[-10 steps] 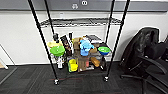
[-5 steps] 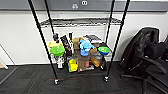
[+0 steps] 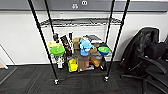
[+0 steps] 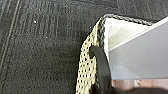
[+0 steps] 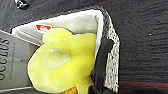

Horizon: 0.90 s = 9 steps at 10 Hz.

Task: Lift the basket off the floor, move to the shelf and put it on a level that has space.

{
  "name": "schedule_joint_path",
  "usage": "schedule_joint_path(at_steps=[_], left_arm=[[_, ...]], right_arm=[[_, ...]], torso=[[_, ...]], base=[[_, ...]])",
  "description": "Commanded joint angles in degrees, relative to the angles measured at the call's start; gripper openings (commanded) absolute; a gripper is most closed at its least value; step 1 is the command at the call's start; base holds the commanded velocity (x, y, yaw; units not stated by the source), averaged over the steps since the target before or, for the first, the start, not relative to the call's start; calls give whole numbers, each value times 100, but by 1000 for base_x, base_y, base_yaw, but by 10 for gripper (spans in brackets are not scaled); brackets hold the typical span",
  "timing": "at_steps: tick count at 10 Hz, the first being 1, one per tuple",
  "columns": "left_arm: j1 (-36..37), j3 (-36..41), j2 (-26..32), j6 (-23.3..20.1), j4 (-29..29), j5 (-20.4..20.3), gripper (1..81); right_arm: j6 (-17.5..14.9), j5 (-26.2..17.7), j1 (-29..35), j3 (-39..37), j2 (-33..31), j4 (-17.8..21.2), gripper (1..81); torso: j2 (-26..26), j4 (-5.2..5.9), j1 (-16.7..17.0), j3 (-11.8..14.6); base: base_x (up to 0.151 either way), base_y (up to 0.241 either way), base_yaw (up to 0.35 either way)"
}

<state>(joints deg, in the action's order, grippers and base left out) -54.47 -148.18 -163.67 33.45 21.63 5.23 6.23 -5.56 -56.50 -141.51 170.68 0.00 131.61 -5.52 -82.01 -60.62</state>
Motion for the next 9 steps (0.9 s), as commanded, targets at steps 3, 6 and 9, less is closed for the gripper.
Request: schedule_joint_path(at_steps=[3, 6, 9], left_arm=[[116, 489, -123, 118, -651, 347, 10], [124, 1246, 220, 109, -616, 330, 10], [116, 1704, 475, 39, -589, 277, 10]], right_arm=[[141, 204, 618, 19, -49, 1211, 10], [273, 336, 635, 19, -58, 1503, 10], [660, 538, 635, 45, -49, 1503, 10]], torso=[[0, 0, 0, 0], [-573, 0, 369, 0], [-790, 0, 500, 0]], base=[[0, 0, 0], [0, 0, 0], [0, 0, 0]])
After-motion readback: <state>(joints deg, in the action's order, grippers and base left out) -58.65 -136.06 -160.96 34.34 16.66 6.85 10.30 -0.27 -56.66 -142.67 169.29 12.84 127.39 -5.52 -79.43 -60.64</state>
